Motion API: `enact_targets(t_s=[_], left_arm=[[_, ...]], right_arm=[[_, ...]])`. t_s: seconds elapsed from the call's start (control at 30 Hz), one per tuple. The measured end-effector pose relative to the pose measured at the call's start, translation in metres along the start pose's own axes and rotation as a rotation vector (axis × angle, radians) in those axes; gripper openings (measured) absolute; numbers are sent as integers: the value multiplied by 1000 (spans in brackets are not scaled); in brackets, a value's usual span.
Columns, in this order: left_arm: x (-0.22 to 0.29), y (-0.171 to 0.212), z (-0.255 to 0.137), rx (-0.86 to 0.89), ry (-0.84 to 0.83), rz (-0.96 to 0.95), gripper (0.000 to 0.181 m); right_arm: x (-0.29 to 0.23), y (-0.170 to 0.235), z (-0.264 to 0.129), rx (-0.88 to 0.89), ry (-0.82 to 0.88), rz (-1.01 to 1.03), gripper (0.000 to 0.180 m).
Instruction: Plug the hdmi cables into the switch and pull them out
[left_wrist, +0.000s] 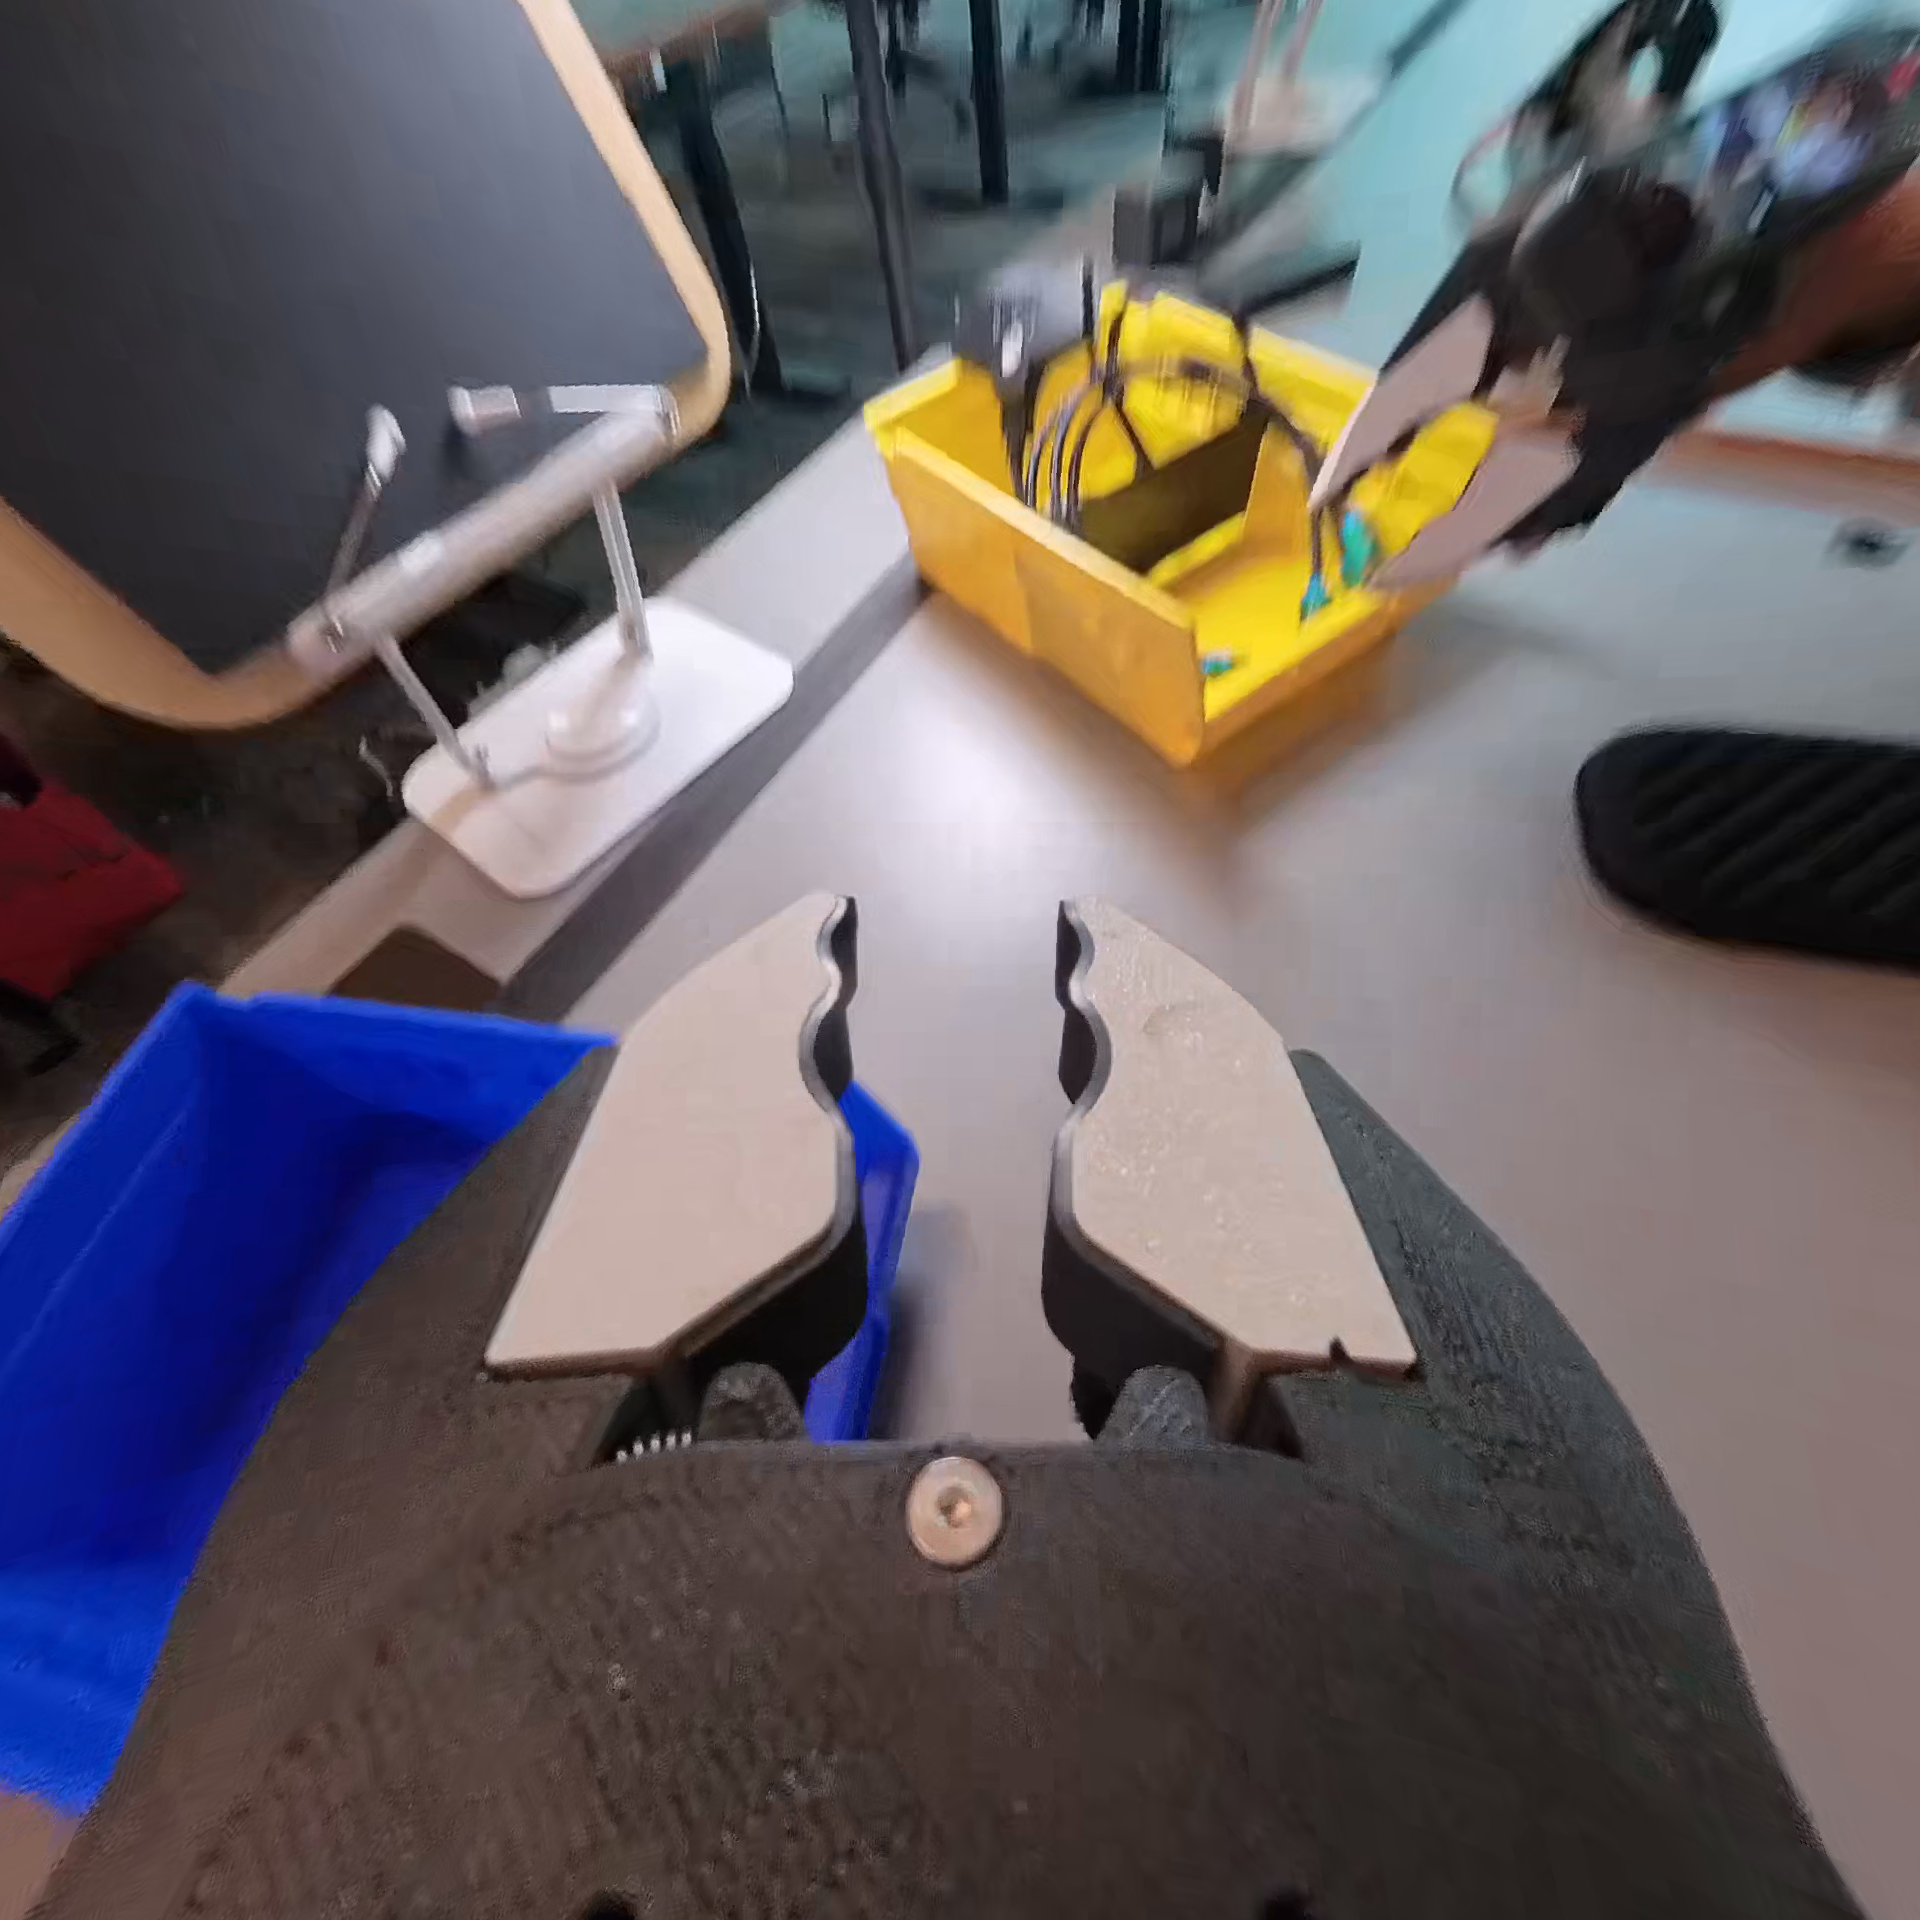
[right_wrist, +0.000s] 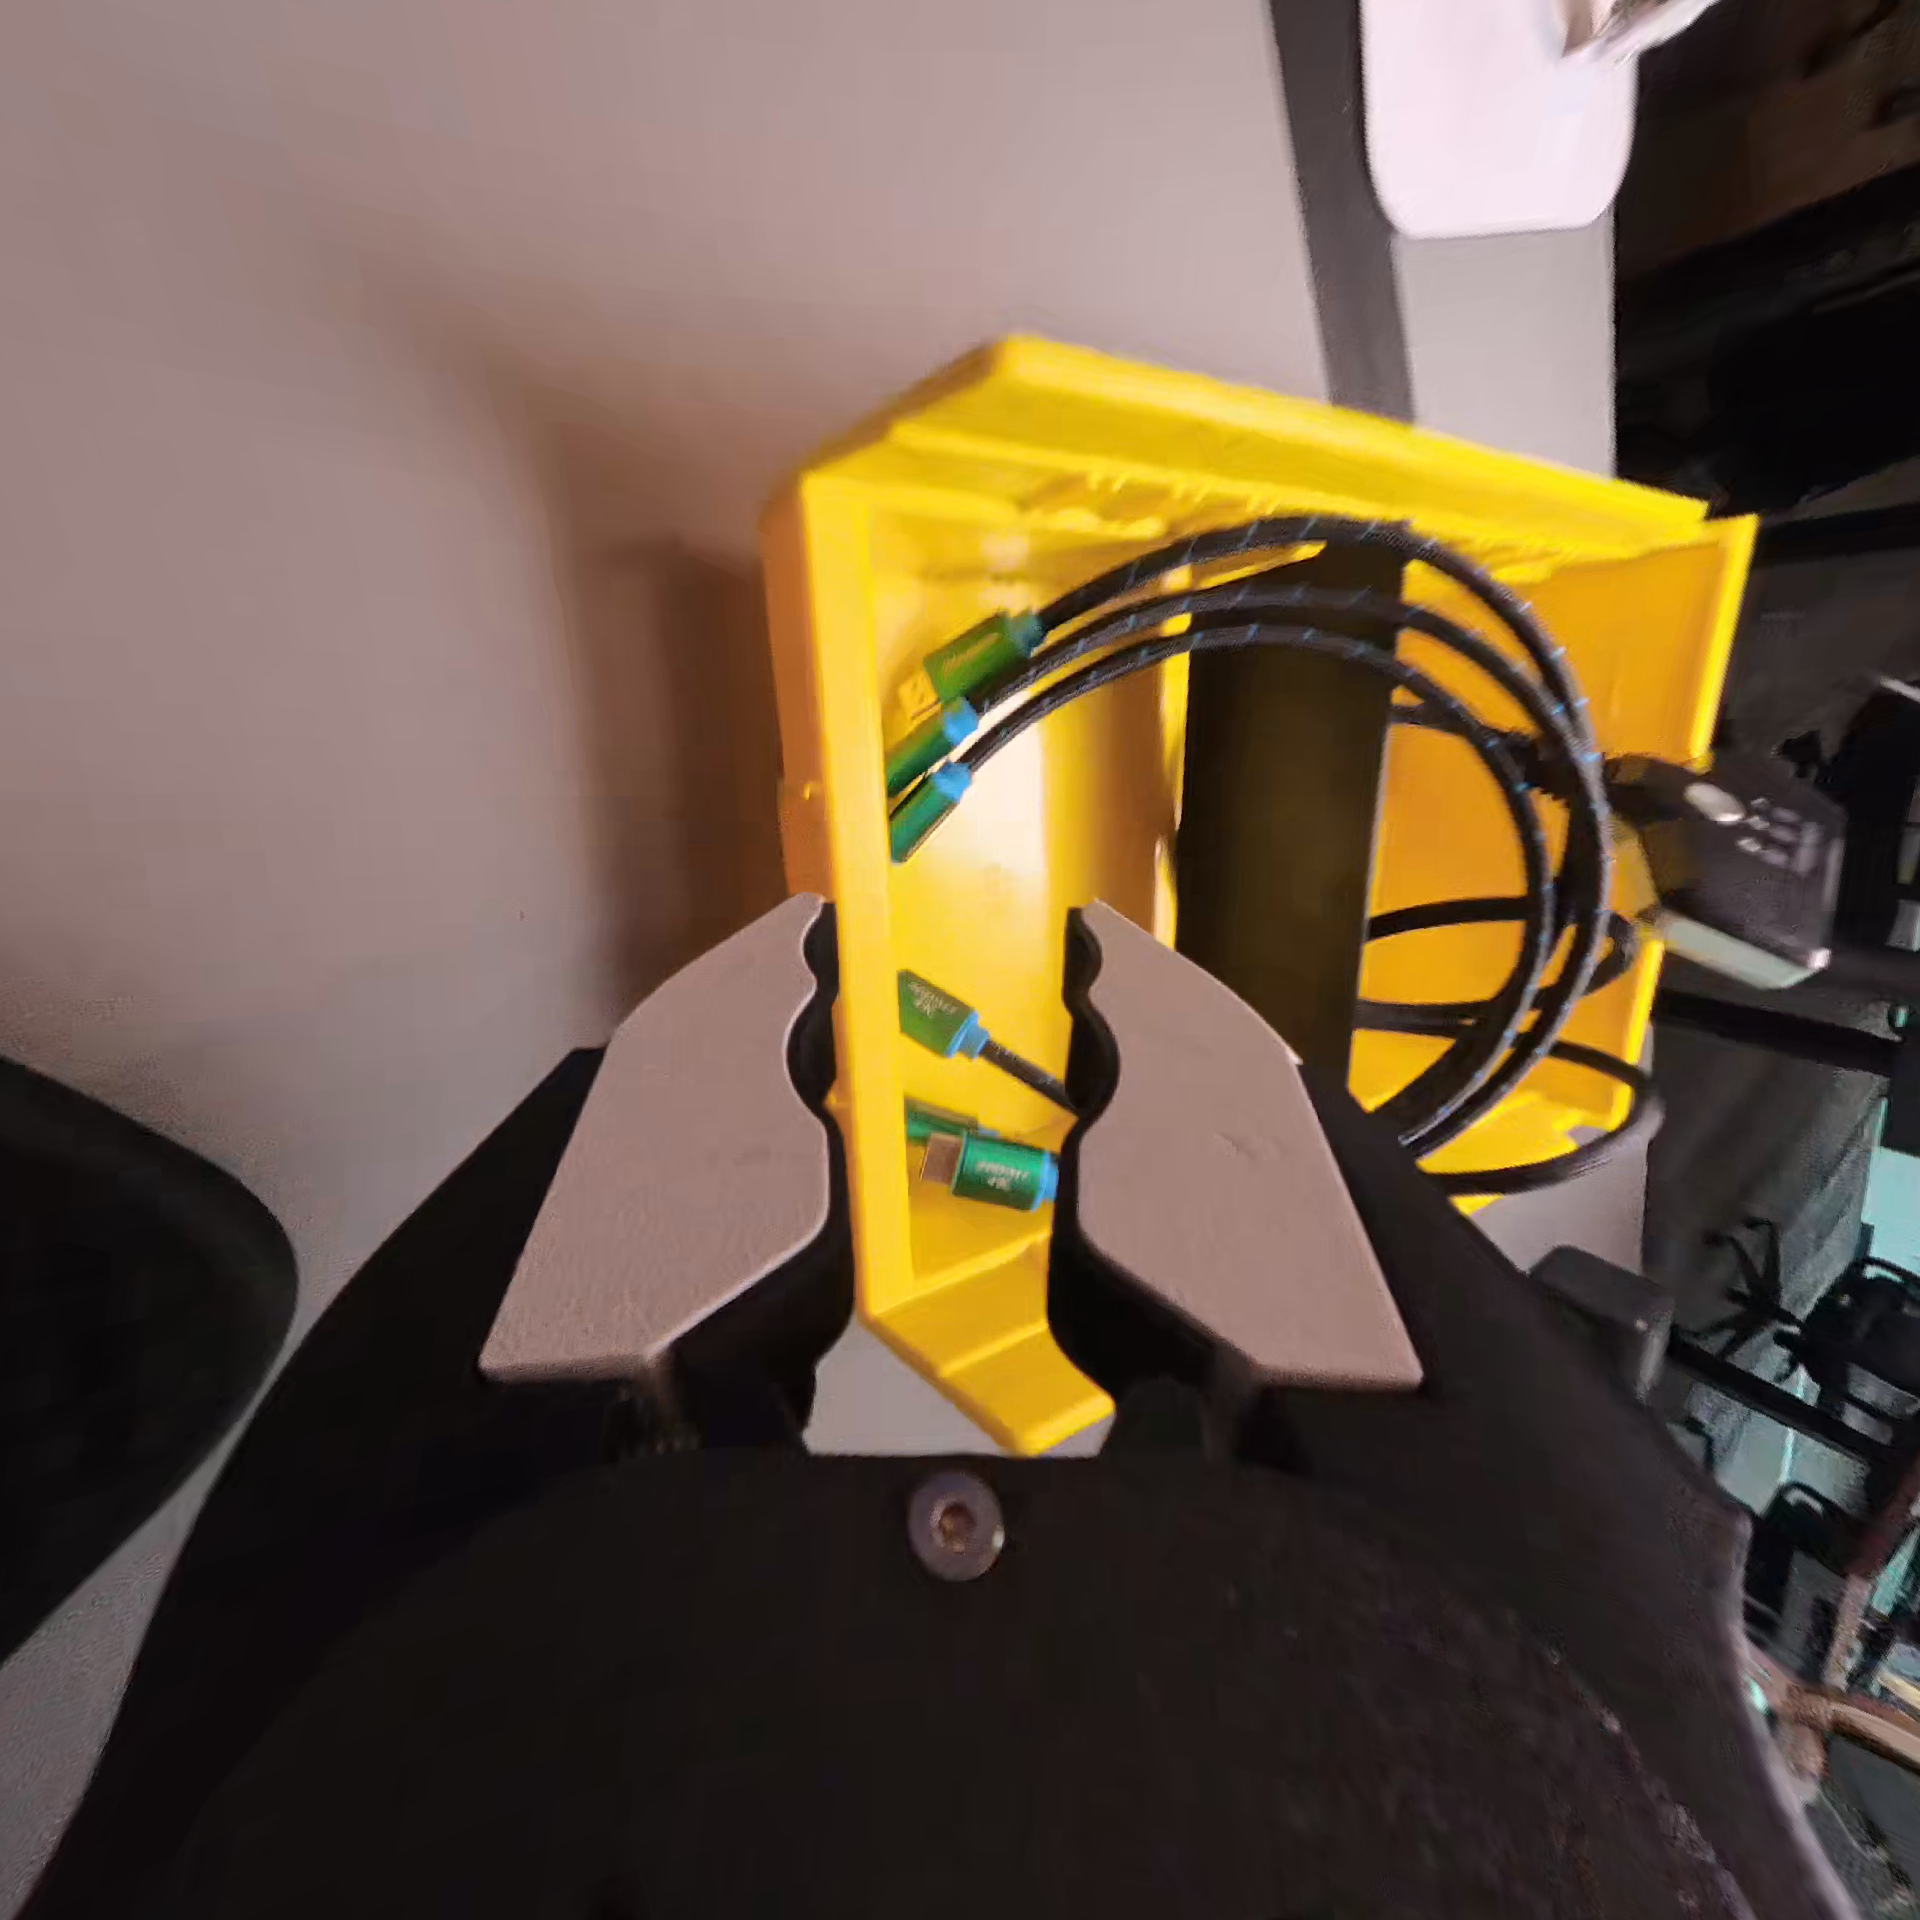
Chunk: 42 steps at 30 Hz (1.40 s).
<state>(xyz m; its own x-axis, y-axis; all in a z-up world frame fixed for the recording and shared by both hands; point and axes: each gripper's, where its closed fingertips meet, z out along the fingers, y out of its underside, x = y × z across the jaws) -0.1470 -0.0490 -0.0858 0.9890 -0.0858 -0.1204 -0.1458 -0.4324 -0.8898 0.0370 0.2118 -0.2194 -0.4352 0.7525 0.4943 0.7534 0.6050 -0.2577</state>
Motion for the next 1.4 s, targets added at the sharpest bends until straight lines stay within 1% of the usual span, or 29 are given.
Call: enact_targets(t_s=[0.1, 0.17, 0.23, 0.3, 0.33, 0.37, 0.4, 0.43, 0.47, 0.53, 0.6, 0.77, 0.87, 0.93, 1.03, 1.07, 1.13, 1.2, 1.23, 1.27, 1.33, 1.4], left_arm=[[3, 64, 12, -221, -2, 57, 46], [-6, 110, 19, -353, -38, 49, 51], [-12, 147, 23, -468, -35, -2, 57], [-20, 176, 24, -591, -65, 5, 62], [-27, 191, 22, -677, -92, 33, 64], [-33, 204, 21, -752, -111, 51, 65], [-35, 214, 23, -796, -109, 56, 60], [-35, 220, 26, -819, -101, 60, 55], [-40, 223, 29, -831, -134, 92, 49], [-44, 221, 35, -828, -146, 152, 38], [-35, 214, 47, -768, -104, 186, 27], [-10, 198, 71, -729, -64, 246, 27], [19, 185, 89, -688, 23, 345, 27], [45, 176, 100, -645, 110, 444, 27], [77, 165, 113, -558, 217, 555, 28], [79, 162, 116, -543, 210, 562, 31], [70, 156, 120, -520, 128, 524, 38], [65, 143, 118, -431, 45, 445, 41], [63, 131, 115, -355, -18, 403, 42], [70, 120, 111, -271, -30, 354, 42], [104, 102, 104, -144, 67, 194, 42], [143, 92, 106, -78, 191, 35, 43]], right_arm=[[-15, 20, 14, -62, -51, -31, 46], [-22, 21, 24, -65, -83, -41, 49], [-25, 20, 36, -78, -104, -48, 49], [-29, 18, 50, -100, -131, -64, 47], [-32, 18, 57, -116, -144, -74, 41], [-32, 16, 63, -124, -133, -87, 35], [-30, 15, 66, -128, -106, -107, 28], [-30, 13, 67, -135, -94, -123, 29], [-31, 12, 66, -138, -87, -135, 29], [-39, 10, 62, -116, -85, -152, 29], [-51, 7, 56, -81, -94, -174, 29], [-88, -2, 36, -6, -78, -295, 30], [-112, -11, 25, 86, -68, -358, 31], [-125, -12, 15, 112, -68, -346, 31], [-132, -24, -17, 245, -50, -180, 32], [-129, -26, -32, 306, -36, -97, 35], [-114, -20, -63, 417, 33, 97, 36], [-95, 6, -85, 486, 123, 310, 35], [-87, 24, -90, 507, 160, 415, 35], [-82, 43, -93, 520, 184, 516, 35], [-77, 78, -90, 532, 202, 699, 38], [-78, 95, -81, 546, 188, 821, 43]])
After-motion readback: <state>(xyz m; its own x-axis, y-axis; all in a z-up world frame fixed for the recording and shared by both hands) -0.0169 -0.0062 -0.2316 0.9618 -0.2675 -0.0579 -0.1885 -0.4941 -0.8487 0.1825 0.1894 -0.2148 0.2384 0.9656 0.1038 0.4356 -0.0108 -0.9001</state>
